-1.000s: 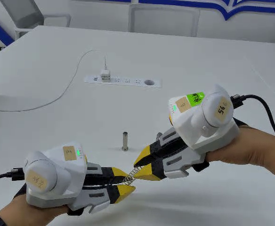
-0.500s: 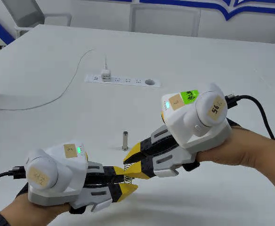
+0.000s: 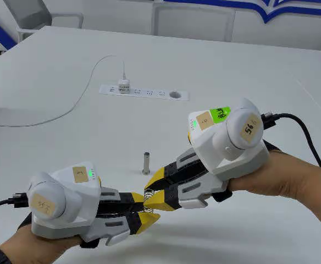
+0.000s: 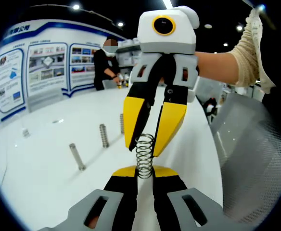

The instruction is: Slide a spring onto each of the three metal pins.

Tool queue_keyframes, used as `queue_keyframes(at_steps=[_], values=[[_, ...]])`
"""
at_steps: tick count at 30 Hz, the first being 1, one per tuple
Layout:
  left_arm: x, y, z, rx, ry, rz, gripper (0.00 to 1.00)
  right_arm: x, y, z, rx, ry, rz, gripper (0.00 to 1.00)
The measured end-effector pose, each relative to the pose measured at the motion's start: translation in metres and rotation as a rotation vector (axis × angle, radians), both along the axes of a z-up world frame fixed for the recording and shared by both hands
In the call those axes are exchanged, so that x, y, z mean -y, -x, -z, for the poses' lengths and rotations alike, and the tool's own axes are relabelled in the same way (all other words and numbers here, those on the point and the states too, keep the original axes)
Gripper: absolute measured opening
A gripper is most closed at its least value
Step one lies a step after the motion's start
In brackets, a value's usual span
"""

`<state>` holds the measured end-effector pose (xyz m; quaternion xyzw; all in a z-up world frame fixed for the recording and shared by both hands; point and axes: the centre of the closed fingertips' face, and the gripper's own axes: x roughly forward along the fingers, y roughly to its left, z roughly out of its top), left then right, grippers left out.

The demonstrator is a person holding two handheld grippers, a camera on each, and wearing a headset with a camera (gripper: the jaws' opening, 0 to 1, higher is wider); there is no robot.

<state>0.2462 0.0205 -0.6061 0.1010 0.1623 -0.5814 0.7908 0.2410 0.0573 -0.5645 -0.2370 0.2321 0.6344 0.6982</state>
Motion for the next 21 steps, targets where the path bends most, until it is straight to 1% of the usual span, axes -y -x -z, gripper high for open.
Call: queue_keyframes(at_steps=[6, 15, 19, 21], values=[[-0.0013, -0.0009, 0.0015, 0.004, -0.006, -0.002, 0.11, -0.0004, -0.0004, 0.0016, -0.013, -0.001, 0.009, 0.12], [-0.0034, -0.0059, -0.0002, 0.024, -0.004, -0.022, 0.13, -0.0005, -0.0041, 0.0013, -0.008, 0.002, 0.018, 0.12], [-0.0048, -0.0077, -0.0005, 0.024, -0.002, -0.031, 0.17, 0.0005, -0.0058, 0.0012, -0.006, 0.005, 0.024, 0.12], [-0.0057, -0.0082, -0.0001, 0.019, 0.000, -0.038, 0.20, 0.0010, -0.0069, 0.0002, -0.002, 0.003, 0.028, 0.12]])
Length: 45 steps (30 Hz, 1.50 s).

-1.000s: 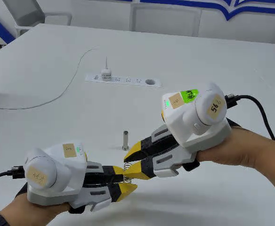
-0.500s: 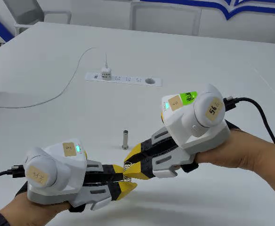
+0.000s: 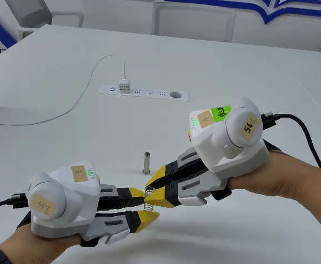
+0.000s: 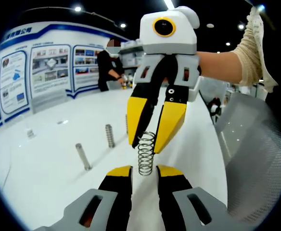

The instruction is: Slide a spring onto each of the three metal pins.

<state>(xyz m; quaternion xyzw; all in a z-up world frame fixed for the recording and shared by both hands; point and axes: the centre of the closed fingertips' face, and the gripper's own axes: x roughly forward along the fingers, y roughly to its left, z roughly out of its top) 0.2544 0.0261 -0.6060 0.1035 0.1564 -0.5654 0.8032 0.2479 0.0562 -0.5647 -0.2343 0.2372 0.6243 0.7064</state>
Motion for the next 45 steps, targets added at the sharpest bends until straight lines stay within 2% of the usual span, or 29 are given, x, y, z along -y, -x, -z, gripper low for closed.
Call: queue_keyframes(at_steps=[11, 19, 31, 40, 45], values=[[-0.008, -0.007, 0.002, -0.016, 0.001, -0.046, 0.37, 0.003, -0.008, -0.005, 0.010, -0.004, 0.024, 0.12], [-0.015, -0.013, 0.003, -0.008, -0.006, -0.081, 0.48, 0.006, -0.016, -0.007, 0.019, -0.004, 0.050, 0.12], [-0.025, -0.018, 0.006, -0.008, -0.010, -0.119, 0.55, 0.009, -0.034, -0.018, 0.043, -0.023, 0.090, 0.12], [-0.029, -0.022, 0.006, 0.012, -0.008, -0.128, 0.57, 0.012, -0.055, -0.027, 0.067, -0.043, 0.139, 0.12], [-0.031, -0.025, 0.004, 0.043, -0.003, -0.136, 0.60, 0.014, -0.066, -0.030, 0.082, -0.048, 0.169, 0.12]])
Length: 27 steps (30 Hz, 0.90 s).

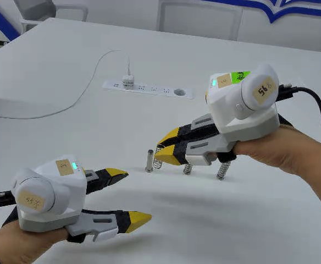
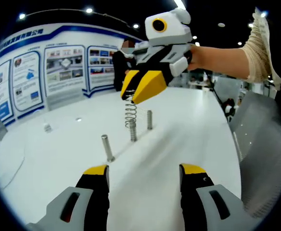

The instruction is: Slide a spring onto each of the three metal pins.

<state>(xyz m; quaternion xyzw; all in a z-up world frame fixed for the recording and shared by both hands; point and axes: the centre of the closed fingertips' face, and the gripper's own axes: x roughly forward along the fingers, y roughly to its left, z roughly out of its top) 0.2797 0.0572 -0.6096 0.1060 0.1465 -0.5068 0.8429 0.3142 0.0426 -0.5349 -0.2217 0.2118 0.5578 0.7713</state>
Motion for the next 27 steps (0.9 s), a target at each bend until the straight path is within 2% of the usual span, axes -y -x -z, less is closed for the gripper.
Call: queue_keyframes(at_steps=[14, 27], values=[[-0.003, -0.002, 0.000, 0.003, 0.002, -0.007, 0.60, -0.002, -0.032, -0.004, 0.046, -0.016, 0.078, 0.12], [-0.006, -0.005, 0.001, 0.001, 0.002, -0.015, 0.60, -0.006, -0.044, 0.008, 0.022, -0.011, 0.110, 0.12]])
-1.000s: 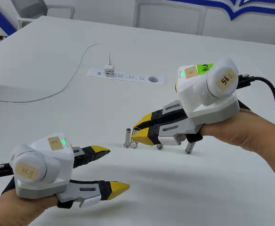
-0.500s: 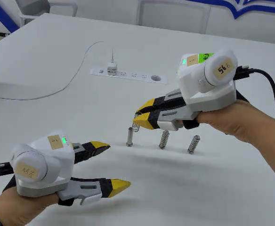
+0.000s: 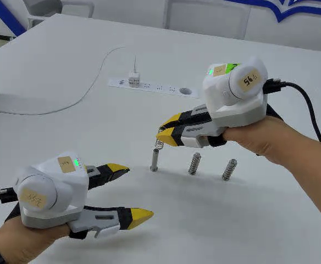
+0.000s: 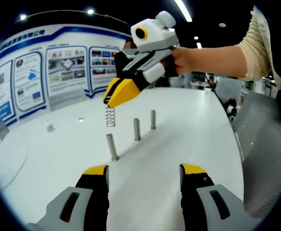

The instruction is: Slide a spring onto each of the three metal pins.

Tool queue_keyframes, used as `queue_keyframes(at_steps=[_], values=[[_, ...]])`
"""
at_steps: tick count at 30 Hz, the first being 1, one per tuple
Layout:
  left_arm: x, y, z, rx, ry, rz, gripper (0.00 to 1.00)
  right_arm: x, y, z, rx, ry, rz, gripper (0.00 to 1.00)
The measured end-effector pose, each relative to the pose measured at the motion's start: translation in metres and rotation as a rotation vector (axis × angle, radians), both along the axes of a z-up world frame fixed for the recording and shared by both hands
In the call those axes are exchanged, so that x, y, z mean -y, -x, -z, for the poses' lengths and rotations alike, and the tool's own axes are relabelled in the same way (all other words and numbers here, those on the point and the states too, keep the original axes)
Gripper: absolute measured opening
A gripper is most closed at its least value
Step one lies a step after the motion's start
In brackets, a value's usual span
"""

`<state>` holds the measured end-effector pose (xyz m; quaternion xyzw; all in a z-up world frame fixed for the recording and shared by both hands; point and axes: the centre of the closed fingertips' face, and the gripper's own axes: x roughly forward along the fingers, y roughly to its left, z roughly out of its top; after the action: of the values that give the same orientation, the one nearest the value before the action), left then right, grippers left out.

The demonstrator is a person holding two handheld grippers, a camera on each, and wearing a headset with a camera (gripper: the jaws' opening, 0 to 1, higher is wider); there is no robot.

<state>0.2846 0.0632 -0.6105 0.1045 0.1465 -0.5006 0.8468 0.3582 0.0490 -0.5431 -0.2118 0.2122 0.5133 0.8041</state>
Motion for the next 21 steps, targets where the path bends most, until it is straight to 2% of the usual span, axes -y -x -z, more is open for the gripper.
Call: queue_keyframes(at_steps=[21], values=[[-0.002, -0.002, 0.005, -0.018, 0.003, -0.006, 0.59, -0.004, -0.008, 0.017, -0.040, 0.004, 0.012, 0.12]])
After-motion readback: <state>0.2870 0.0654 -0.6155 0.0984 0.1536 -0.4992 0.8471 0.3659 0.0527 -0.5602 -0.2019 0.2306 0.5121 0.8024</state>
